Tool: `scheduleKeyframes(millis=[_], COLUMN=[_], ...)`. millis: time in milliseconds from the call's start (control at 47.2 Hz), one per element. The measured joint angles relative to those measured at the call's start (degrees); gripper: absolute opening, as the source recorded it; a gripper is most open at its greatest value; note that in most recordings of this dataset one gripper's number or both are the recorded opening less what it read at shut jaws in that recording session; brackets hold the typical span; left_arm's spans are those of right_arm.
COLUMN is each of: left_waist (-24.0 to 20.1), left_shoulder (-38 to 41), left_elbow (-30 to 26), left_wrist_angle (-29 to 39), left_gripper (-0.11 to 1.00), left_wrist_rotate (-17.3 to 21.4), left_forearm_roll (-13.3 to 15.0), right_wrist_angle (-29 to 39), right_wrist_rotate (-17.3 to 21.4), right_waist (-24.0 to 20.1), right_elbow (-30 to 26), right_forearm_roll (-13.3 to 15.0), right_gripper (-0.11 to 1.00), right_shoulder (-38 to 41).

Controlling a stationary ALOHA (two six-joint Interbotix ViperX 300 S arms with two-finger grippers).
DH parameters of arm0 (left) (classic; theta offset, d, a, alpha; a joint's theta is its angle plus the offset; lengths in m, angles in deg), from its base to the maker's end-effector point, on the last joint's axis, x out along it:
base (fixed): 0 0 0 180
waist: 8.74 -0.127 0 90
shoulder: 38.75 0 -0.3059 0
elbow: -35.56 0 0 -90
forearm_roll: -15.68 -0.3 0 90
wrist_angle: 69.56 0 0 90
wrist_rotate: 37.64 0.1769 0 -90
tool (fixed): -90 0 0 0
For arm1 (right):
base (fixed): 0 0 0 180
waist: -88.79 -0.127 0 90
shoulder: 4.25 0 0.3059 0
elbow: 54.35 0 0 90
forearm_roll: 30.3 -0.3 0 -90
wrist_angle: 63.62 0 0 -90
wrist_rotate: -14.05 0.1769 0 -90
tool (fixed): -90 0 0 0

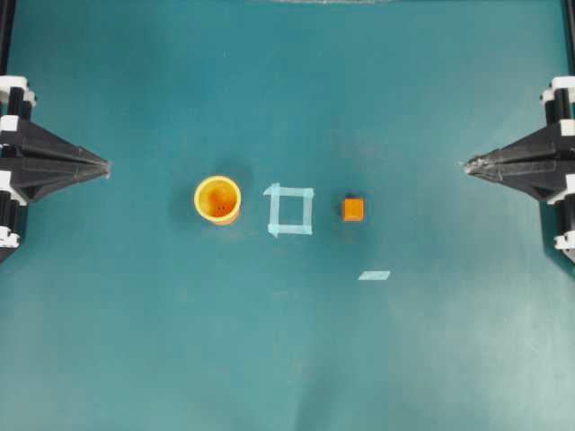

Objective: Move the cup forward with left arm.

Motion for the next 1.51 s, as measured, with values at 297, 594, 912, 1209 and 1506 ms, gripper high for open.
scheduleKeyframes(millis=[297, 594, 912, 1209, 1506], left_waist=[-0.1, -0.1, 0.0, -0.2, -1.6], left_shoulder=[0.2, 0.4, 2.8, 5.2, 14.1], left_elbow=[0.0, 0.0, 0.0, 0.0, 2.8], left_wrist_angle=[1.6, 2.5, 3.3, 8.1, 3.0], left_gripper=[0.19, 0.65, 0.73, 0.82, 0.82], left_wrist_rotate=[-0.2, -1.6, -1.7, -1.6, 0.7], left_forearm_roll=[0.0, 0.0, 0.1, 0.1, -0.1], right_wrist_angle=[0.0, 0.0, 0.0, 0.0, 0.0], right_wrist_rotate=[-0.1, -0.1, 0.0, 0.0, -0.1], right_waist=[0.0, 0.1, 0.1, 0.0, 0.1], right_elbow=[0.0, 0.0, -0.3, -0.7, -0.7], right_forearm_roll=[0.0, 0.0, 0.0, 0.0, 0.0], right_gripper=[0.0, 0.0, 0.0, 0.0, 0.0], right_shoulder=[0.0, 0.0, 0.0, 0.0, -0.1])
